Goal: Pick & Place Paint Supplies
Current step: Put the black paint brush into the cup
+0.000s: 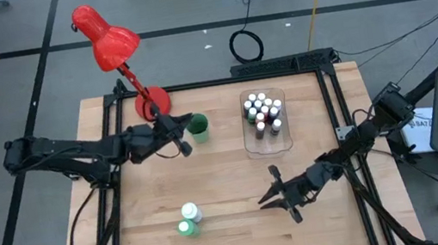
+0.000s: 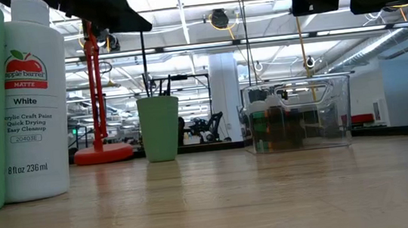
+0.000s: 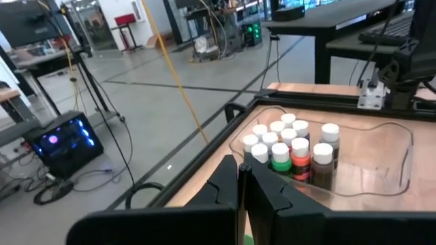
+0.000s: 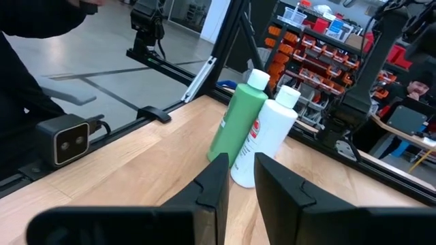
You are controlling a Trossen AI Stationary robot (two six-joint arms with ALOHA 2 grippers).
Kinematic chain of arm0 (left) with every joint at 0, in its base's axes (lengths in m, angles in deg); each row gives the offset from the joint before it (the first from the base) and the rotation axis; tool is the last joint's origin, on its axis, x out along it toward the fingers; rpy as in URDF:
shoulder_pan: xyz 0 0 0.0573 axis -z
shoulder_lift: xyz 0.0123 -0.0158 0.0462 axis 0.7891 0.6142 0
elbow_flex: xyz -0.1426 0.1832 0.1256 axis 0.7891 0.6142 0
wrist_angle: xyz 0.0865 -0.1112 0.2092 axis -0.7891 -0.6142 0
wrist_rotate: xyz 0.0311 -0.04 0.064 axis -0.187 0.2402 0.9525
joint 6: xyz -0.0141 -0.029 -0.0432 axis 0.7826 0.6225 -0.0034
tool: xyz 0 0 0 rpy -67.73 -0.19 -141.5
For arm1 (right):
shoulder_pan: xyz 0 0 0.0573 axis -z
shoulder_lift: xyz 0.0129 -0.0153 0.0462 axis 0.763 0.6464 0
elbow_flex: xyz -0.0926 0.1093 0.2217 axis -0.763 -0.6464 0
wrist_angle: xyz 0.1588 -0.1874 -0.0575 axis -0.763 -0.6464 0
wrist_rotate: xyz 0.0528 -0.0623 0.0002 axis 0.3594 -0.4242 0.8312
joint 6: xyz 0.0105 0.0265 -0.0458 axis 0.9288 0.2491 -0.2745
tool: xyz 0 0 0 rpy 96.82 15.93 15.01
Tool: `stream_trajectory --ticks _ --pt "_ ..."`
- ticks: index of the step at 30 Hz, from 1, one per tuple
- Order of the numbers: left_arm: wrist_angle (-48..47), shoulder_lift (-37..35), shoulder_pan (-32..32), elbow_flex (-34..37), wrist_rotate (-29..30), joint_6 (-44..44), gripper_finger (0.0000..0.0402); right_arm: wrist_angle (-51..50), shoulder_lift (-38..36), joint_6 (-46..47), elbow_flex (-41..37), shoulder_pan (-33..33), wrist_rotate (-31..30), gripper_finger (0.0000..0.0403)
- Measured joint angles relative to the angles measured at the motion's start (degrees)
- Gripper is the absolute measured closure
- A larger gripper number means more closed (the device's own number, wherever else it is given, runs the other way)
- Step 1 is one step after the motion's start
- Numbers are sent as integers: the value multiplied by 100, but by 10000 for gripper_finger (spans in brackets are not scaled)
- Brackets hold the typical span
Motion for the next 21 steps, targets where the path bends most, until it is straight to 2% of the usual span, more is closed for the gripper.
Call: stream_trajectory --ticks 9,21 --pt "-140 34 -60 0 -86 133 400 -60 0 194 -2 80 13 339" --pt "-31 1159 -599 4 -226 242 400 -48 0 197 -2 80 15 339"
